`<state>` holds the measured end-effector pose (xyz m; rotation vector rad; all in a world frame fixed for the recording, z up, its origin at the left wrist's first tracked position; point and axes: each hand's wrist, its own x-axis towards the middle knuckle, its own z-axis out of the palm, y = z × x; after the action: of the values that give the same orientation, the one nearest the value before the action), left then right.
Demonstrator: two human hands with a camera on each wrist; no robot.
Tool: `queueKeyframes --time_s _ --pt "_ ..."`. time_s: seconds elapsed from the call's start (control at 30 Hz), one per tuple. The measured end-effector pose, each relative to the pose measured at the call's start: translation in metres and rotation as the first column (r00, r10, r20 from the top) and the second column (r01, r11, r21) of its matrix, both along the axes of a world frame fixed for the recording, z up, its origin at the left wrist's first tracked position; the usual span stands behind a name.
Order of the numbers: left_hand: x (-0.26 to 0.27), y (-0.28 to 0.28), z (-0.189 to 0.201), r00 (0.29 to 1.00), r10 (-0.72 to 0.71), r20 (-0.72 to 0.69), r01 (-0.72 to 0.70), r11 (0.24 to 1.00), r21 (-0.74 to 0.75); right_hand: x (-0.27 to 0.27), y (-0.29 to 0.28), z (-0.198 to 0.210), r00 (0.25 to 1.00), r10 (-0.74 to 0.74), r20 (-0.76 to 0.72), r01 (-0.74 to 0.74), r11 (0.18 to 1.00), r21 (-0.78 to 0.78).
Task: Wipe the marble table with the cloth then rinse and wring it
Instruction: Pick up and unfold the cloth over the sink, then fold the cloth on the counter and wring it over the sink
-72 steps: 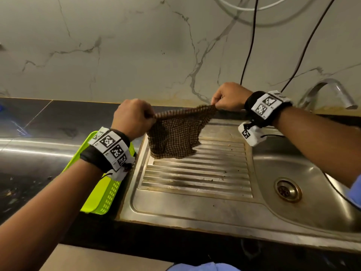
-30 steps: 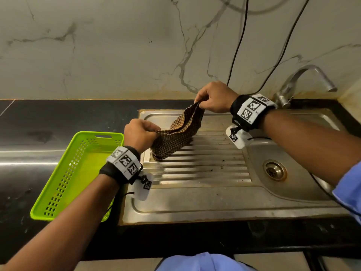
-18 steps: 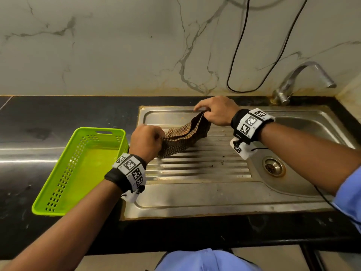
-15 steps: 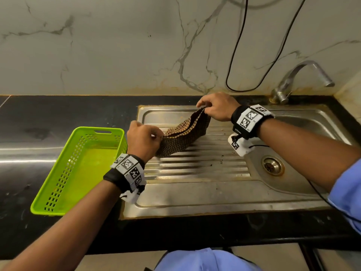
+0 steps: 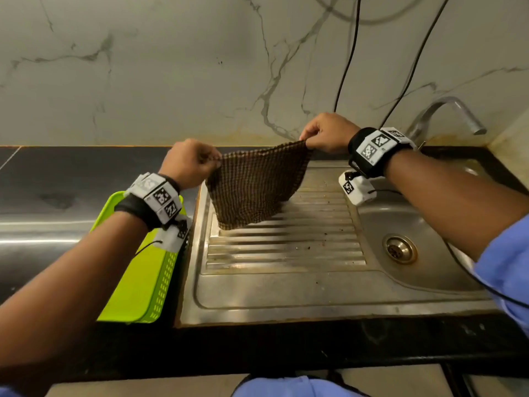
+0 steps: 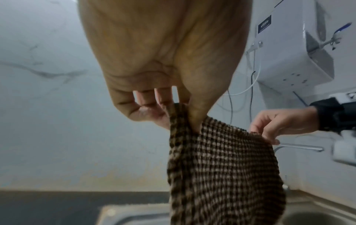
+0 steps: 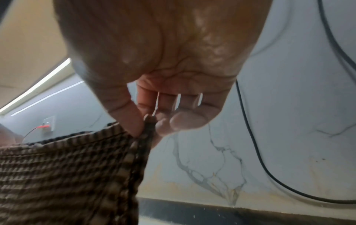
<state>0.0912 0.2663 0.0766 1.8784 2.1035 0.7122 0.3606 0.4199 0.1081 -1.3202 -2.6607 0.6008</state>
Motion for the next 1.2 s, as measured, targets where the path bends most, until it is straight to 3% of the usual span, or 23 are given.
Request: queueKeyframes --time_s 0.2,0.4,0.5,0.67,0.8,0.9,1.07,1.2 --pt "-0.004 0.013 0.020 0.997 0.041 -0.061 -0.030 0.987 0.159 -0.002 0.016 0.008 0.982 -0.113 -0.148 0.139 0.974 0.180" --pt "0.004 -0.031 0.014 0.997 0.080 -0.002 -0.076 0.954 0.291 0.022 -0.029 -0.011 0.961 -0.071 -0.266 0.143 0.955 0.260" --pt "0.026 -0.074 -0.022 0.994 0.082 -0.079 -0.070 0.988 0.140 0.042 -0.069 -0.046 0.971 0.010 -0.238 0.038 0.980 0.194" --pt "0.065 -0.160 -0.097 0.984 0.093 -0.154 -0.114 0.985 -0.133 0.083 -0.137 -0.126 0.987 0.162 0.008 -0.161 0.986 -0.047" --pt "0.096 -0.216 -0.124 0.986 0.080 -0.146 -0.114 0.963 -0.245 0.107 -0.176 -0.163 0.966 0.260 0.005 -0.258 0.959 -0.115" --pt "0.114 -0.239 -0.125 0.986 0.078 -0.147 -0.116 0.955 -0.272 0.119 -0.192 -0.168 0.951 0.310 0.001 -0.308 0.946 -0.100" --pt "0.123 -0.244 -0.116 0.999 0.007 -0.039 -0.027 0.855 -0.518 0.128 -0.197 -0.160 0.860 0.495 0.123 -0.465 0.860 -0.211" --pt "0.113 -0.217 -0.110 0.995 0.093 0.043 -0.064 0.895 -0.442 0.109 -0.176 -0.148 0.887 0.458 0.058 -0.437 0.873 -0.216"
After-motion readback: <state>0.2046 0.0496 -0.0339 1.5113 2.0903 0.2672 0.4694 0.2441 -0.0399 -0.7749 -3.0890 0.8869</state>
